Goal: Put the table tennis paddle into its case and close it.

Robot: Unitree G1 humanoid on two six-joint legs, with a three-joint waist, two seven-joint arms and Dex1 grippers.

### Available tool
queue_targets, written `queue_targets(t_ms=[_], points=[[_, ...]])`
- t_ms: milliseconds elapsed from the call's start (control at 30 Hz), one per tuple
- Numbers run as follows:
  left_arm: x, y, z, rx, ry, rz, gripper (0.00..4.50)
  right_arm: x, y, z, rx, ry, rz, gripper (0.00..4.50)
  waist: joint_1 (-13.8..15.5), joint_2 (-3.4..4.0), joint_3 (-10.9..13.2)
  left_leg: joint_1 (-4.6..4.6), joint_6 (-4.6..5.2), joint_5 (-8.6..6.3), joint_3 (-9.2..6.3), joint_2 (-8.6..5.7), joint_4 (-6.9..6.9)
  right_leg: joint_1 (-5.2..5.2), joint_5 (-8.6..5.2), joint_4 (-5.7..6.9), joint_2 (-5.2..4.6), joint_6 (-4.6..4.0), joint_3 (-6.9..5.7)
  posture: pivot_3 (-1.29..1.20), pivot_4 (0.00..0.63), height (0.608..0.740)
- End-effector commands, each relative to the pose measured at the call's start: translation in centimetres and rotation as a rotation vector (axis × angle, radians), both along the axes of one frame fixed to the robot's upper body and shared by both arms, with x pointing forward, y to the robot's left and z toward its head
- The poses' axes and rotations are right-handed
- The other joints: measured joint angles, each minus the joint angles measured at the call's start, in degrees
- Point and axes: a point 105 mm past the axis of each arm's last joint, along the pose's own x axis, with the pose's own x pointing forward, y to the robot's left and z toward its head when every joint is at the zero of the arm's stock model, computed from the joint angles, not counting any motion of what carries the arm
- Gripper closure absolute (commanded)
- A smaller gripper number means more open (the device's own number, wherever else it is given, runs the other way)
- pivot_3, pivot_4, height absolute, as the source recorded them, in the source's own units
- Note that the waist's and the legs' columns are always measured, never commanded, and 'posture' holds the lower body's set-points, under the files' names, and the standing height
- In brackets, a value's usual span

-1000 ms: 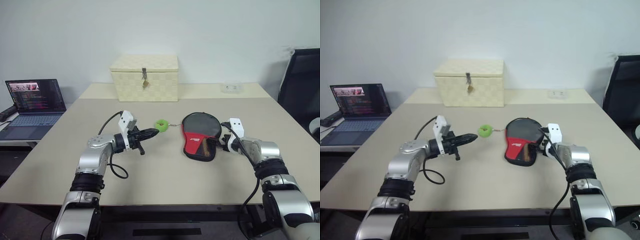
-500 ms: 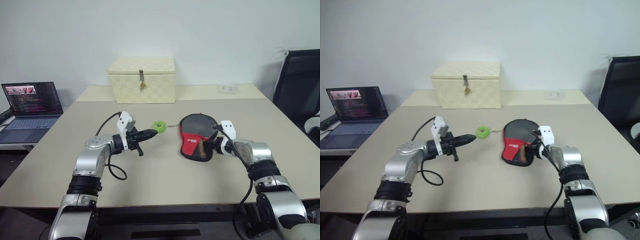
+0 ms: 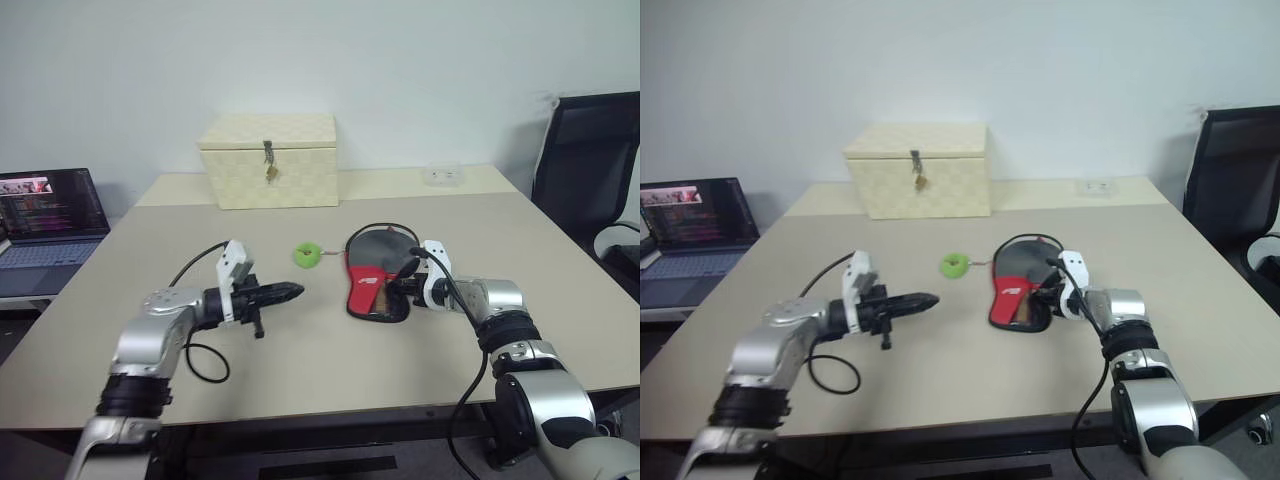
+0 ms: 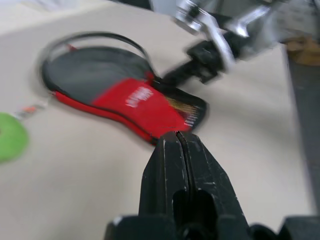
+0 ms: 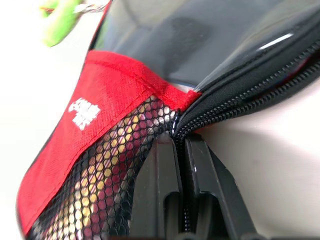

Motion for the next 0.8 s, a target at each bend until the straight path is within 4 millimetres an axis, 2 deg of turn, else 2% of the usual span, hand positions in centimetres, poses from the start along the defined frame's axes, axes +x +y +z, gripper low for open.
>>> queue_targets(t_ms=[33, 200, 367, 500, 600, 800], points=[[-2.1, 0.0, 1.1, 0.005, -0.006, -0.084, 4.5, -1.6, 3.8, 2.0, 0.074, -0.028, 0.153, 4.48, -0.02, 0.0, 0.0, 0.01, 0.0, 0.0, 0.0, 0.04, -0.13, -0.02, -0.02, -0.04, -0.02, -0.04, -0.01, 0.0, 0.15, 0.74], [-3.9, 0.1, 0.7, 0.022, 0.034, -0.111, 4.5, -4.1, 5.9, 1.8, 0.09, -0.008, 0.231, 4.48, 0.7, 0.01, 0.01, -0.06, -0.02, -0.01, -0.1, 0.07, -0.3, -0.13, -0.15, -0.09, -0.05, -0.21, -0.13, 0.0, 0.15, 0.74], [-5.3, -0.5, 0.5, 0.018, 0.059, -0.137, 4.5, -6.6, 6.5, 1.3, 0.098, 0.019, 0.252, 4.48, 1.02, 0.01, 0.0, -0.29, -0.02, -0.01, -0.19, 0.03, -0.23, -0.26, -0.14, -0.13, -0.11, -0.21, -0.2, 0.0, 0.15, 0.74], [-6.1, -0.8, 0.3, 0.02, 0.077, -0.15, 4.5, -9.0, 6.3, 0.8, 0.107, 0.051, 0.25, 4.48, 1.03, 0.01, 0.0, -0.33, -0.02, -0.01, -0.24, 0.02, -0.27, -0.29, -0.15, -0.17, -0.11, -0.21, -0.22, 0.0, 0.15, 0.74], [-6.3, -0.8, 0.2, 0.019, 0.083, -0.152, 4.5, -10.7, 5.1, 0.2, 0.121, 0.082, 0.2, 4.48, 1.14, 0.0, 0.0, -0.34, -0.02, -0.01, -0.26, 0.03, -0.27, -0.29, -0.15, -0.19, -0.11, -0.21, -0.22, 0.0, 0.15, 0.74], [-6.1, -1.1, 0.2, 0.022, 0.087, -0.165, 4.5, -12.1, 4.3, -0.1, 0.141, 0.11, 0.131, 4.48, 1.15, 0.0, 0.0, -0.34, -0.02, -0.01, -0.24, 0.02, -0.27, -0.27, -0.15, -0.24, -0.09, -0.2, -0.24, 0.0, 0.15, 0.74]])
